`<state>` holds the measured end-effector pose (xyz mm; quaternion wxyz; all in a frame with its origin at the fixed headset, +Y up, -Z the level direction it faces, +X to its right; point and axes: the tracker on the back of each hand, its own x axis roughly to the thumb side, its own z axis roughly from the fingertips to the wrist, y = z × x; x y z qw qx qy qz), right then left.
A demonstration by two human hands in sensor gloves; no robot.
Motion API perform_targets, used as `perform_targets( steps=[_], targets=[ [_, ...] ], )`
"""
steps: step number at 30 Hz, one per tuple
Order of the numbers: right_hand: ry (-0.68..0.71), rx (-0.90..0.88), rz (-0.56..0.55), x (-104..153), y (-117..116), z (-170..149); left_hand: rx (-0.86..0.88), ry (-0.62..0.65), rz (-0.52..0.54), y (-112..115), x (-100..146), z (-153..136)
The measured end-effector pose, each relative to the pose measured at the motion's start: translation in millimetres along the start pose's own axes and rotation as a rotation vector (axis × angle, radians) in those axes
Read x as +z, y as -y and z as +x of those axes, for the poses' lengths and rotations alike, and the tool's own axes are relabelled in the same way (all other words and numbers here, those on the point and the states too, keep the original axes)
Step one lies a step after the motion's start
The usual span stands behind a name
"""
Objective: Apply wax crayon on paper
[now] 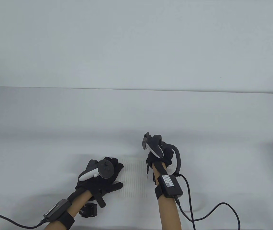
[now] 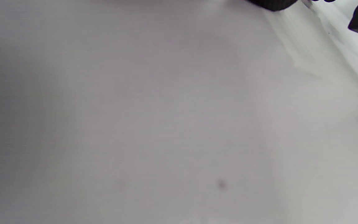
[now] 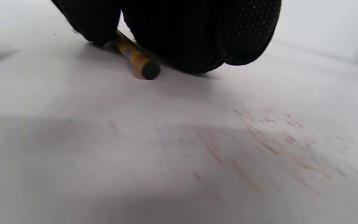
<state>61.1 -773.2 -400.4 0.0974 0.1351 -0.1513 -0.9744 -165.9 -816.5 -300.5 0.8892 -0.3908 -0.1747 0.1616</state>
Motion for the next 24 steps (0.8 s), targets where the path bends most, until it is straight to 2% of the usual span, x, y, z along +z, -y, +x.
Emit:
perform_targets(
  steps=[7, 11, 17, 24],
  targets=[
    [-0.051, 0.044, 0.008, -4, 4, 9, -0.004, -0.002, 0.000, 0, 0, 0],
    [-0.020, 0.086, -0.021, -7, 6, 7, -0.004, -0.002, 0.000, 0, 0, 0],
    [0.034, -0.045, -0.029, -5, 7, -11, -0.022, -0.007, 0.019, 0, 0, 1],
    [0.091, -0.143, -0.084, 16, 10, -29, -0.056, -0.012, 0.060, -2, 0, 4]
  ],
)
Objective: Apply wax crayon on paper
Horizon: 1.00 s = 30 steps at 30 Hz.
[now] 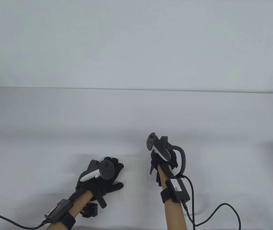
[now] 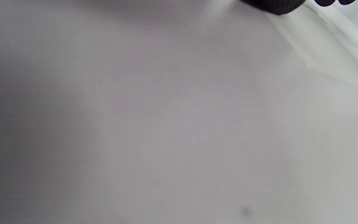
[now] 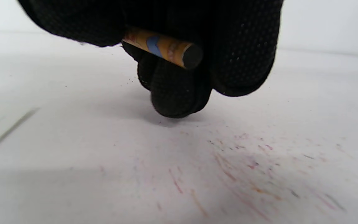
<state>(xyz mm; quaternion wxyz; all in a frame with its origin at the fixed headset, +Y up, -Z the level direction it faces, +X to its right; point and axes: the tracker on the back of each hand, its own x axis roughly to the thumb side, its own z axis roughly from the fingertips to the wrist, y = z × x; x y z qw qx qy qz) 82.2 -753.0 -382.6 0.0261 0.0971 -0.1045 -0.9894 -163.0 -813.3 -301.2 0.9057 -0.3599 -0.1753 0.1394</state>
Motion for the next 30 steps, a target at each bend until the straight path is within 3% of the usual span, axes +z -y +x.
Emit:
perform_targets(
  steps=[3, 9, 14, 18, 23, 30],
  targets=[
    [0.064, -0.028, -0.052, 12, 6, -3, -0.027, 0.002, 0.024, -2, 0, 4],
    [0.236, -0.187, -0.022, 40, 9, -5, 0.007, 0.007, 0.009, -1, -2, 1],
    [0.311, -0.135, -0.019, 61, 1, 0, 0.003, 0.001, 0.011, -1, -1, 1],
    [0.339, -0.114, 0.020, 69, -6, 6, 0.001, 0.000, 0.015, -1, -1, 1],
    [0.385, -0.091, 0.175, 75, -14, 19, 0.003, 0.001, 0.011, -1, -1, 1],
    [0.438, -0.097, 0.131, 80, -13, 36, 0.002, 0.003, 0.006, -1, -1, 2]
  ],
)
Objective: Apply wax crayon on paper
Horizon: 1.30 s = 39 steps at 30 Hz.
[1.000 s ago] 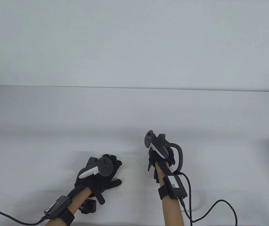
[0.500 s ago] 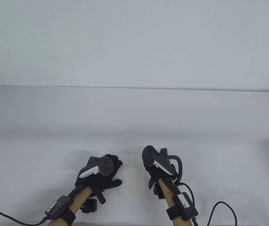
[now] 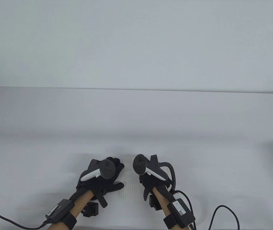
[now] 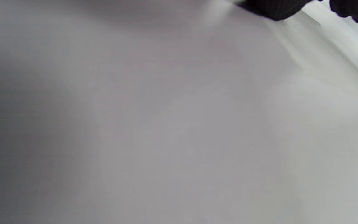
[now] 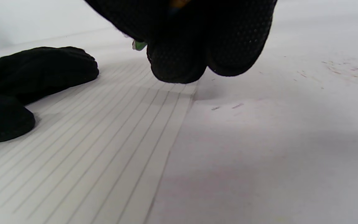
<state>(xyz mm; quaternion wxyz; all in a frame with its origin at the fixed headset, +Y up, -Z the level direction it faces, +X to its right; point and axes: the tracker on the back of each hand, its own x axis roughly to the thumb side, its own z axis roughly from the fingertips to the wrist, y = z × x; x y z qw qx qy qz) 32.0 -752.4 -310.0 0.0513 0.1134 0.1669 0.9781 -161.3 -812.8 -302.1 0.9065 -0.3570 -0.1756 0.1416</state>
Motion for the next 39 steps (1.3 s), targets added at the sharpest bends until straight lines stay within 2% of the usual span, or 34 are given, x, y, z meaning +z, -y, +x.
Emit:
perform_targets(
  steps=[9, 21, 33, 39],
  targets=[
    [0.019, 0.056, -0.083, -8, 0, 22, 0.000, 0.000, -0.002, 0, 0, 0],
    [-0.012, 0.141, -0.082, -26, -13, 38, -0.015, 0.000, 0.006, 0, 0, 1],
    [0.002, 0.234, -0.119, -24, -15, 48, -0.038, -0.010, 0.001, -1, 0, 2],
    [0.027, 0.266, -0.086, -17, -16, 52, -0.045, -0.011, 0.000, -1, 0, 3]
  ],
)
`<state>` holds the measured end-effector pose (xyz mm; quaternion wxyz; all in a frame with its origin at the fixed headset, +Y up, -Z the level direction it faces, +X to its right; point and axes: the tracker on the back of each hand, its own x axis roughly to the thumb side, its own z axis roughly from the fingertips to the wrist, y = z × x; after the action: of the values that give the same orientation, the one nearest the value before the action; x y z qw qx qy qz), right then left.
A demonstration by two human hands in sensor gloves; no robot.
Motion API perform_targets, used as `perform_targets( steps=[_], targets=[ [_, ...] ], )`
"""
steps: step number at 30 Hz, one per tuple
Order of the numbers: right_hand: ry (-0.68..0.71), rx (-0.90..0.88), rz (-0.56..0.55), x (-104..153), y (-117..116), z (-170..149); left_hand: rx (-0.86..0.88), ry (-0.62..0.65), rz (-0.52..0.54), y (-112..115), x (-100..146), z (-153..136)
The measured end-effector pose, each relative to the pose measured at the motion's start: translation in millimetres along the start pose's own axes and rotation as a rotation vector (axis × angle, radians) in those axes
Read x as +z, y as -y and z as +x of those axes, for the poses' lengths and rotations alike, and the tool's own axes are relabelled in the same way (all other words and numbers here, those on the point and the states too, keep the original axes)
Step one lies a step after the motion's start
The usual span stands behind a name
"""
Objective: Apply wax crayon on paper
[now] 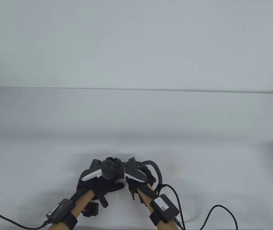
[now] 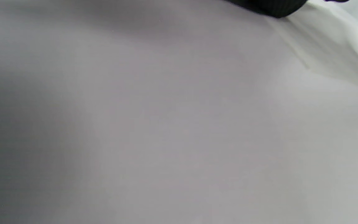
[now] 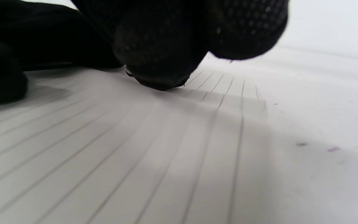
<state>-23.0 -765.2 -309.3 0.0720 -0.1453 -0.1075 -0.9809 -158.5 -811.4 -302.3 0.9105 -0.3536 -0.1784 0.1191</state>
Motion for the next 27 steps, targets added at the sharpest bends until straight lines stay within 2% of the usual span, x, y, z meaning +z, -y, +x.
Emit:
perform_targets(
  steps=[10, 12, 16, 27],
  targets=[
    [0.017, 0.032, 0.012, 10, 2, 5, -0.021, 0.004, -0.024, -5, 1, 1],
    [0.015, 0.030, 0.016, 10, 2, 5, 0.016, 0.013, 0.016, -6, 3, 2],
    [0.018, 0.033, 0.015, 11, 2, 6, -0.103, -0.036, 0.034, -6, 3, 6],
    [0.072, 0.023, 0.076, 26, 2, 12, -0.125, -0.049, 0.034, -6, 2, 9]
  ],
)
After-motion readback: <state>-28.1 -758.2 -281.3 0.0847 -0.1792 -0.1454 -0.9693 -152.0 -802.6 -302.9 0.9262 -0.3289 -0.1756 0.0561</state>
